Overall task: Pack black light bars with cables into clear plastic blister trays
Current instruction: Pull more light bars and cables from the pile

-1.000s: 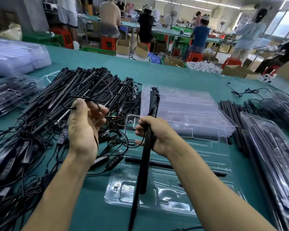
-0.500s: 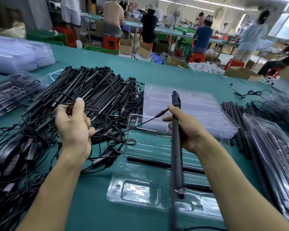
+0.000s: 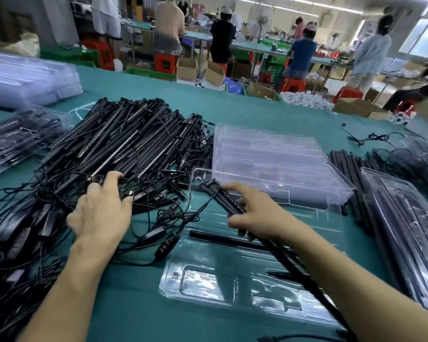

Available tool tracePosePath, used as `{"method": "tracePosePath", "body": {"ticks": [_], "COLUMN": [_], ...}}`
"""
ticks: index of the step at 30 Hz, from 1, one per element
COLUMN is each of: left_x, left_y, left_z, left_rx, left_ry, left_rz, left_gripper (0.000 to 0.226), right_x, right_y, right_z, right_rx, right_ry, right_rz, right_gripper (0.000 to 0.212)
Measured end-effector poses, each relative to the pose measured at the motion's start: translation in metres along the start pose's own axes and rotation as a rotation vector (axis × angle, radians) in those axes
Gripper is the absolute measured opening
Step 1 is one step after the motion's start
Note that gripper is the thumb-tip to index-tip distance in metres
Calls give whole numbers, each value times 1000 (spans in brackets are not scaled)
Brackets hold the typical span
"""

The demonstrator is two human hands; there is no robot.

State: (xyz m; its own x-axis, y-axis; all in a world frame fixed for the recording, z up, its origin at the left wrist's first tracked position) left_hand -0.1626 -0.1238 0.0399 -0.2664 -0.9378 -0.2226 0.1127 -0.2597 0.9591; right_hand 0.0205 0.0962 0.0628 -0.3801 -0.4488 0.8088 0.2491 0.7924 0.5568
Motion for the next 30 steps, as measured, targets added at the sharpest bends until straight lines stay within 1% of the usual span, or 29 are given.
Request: {"method": "tracePosePath", "body": {"ticks": [2,3,5,8,10,13,15,16,18,19,21,23,25,27,28,29,30], "left_x": [1,1,0,-3,-4,-7,-8,-8,-13,-17,-26,-34,-36,-37,-38,-40,-42], "left_y": [-6,-7,-5,1,-1,-6,-9,-10,-8,-7,-8,-11,-15,-19,-20,-20,-19], "left_z": [-2,-3,-4,-8,-9,-11,-14,-15,-19,-21,-25,-30,-33,-35,-36,-38,-40], "left_rx": [35,37,7,-76,-80,-59,-74,-105,-171,-197,-190,-146,-76,5,19,19,8], "left_ry": [-10,-8,-22,-65,-69,-87,-114,-136,-248,-326,-473,-585,-634,-664,-683,-699,-706], "left_rz": [23,9,-19,-1,17,45,84,107,127,111,63,61,67,41,34,40,56], "left_gripper": [56,57,61,63,57,39,37,39,44,40,29,27,34,51,58,59,56], "right_x": [-1,-2,-4,0,5,13,17,18,21,22,25,26,27,29,30,32,36], "right_y": [-8,-10,-7,-6,-13,-22,-28,-31,-37,-39,-43,-45,-44,-42,-41,-40,-41], "right_z": [-2,-2,1,5,8,14,18,20,22,23,25,26,27,28,28,28,28], "right_rx": [45,56,51,127,190,226,241,245,245,240,222,202,183,164,156,152,153], "right_ry": [84,100,84,26,28,61,72,81,108,125,161,188,204,214,221,234,256], "right_rz": [-344,-461,-547,-588,-615,-600,-556,-546,-532,-525,-498,-491,-522,-544,-541,-525,-512], "right_gripper": [67,64,59,61,62,62,61,61,57,55,53,52,50,48,47,46,45]}}
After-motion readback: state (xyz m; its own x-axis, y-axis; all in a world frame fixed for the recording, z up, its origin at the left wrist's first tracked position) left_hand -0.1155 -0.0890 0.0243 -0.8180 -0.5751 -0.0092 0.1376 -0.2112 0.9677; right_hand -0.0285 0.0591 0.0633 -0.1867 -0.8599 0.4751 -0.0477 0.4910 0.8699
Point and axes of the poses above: each hand's wrist, its own z-axis towards the middle knuckle, its own y-axis out of the back of the hand, x = y × z, the point moved 7 cm from there along z, towards the middle knuckle, and after that the axes turned 11 degrees about z, right-handed, at the moved point
